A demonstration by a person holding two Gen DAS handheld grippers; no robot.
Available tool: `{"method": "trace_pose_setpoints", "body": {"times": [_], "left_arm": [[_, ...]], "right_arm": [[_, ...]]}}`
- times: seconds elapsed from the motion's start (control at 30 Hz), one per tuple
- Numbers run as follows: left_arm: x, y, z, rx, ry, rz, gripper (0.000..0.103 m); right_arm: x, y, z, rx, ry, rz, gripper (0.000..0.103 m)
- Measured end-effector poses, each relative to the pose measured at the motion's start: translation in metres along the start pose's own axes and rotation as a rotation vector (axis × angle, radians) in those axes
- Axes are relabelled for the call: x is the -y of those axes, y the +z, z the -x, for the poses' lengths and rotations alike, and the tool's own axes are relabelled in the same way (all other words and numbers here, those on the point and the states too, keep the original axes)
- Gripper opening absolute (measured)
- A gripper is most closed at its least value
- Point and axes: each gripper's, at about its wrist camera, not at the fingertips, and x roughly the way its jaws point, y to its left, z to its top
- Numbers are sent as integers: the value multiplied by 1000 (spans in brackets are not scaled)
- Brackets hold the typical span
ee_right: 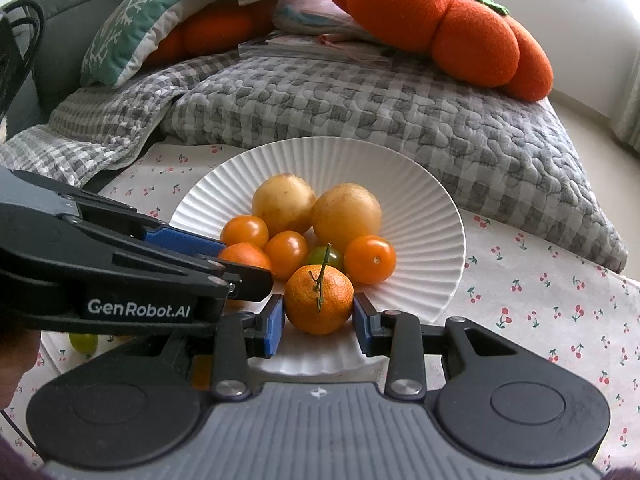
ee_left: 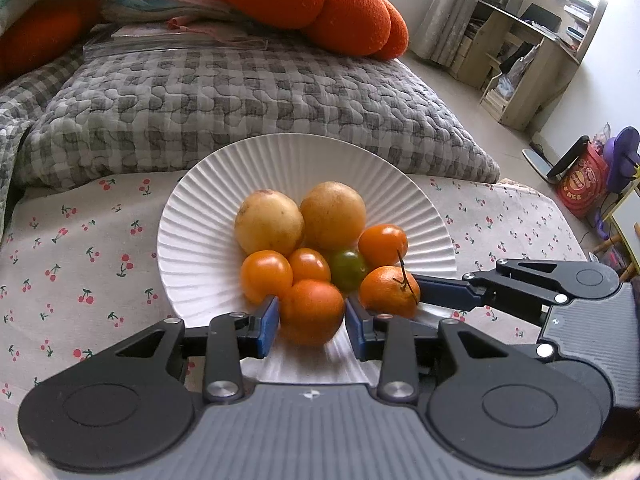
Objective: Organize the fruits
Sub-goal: 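Open both tools over the plate and withdraw toward the cloth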
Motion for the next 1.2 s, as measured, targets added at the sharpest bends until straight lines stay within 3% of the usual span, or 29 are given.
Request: {"method": "trace_pose_setpoints", "body": {"times": [0.63,1.03,1.2], "left_arm": [[-13,7,39,81,1,65,25],[-19,-15,83,83,157,44,29],[-26,-25,105,97,222,50,31]], "right_arm": [[17,-4,32,48,26,-139,34],[-7,-3,63,54,67,-149,52],[-26,-7,79,56,70,-97,66]]}}
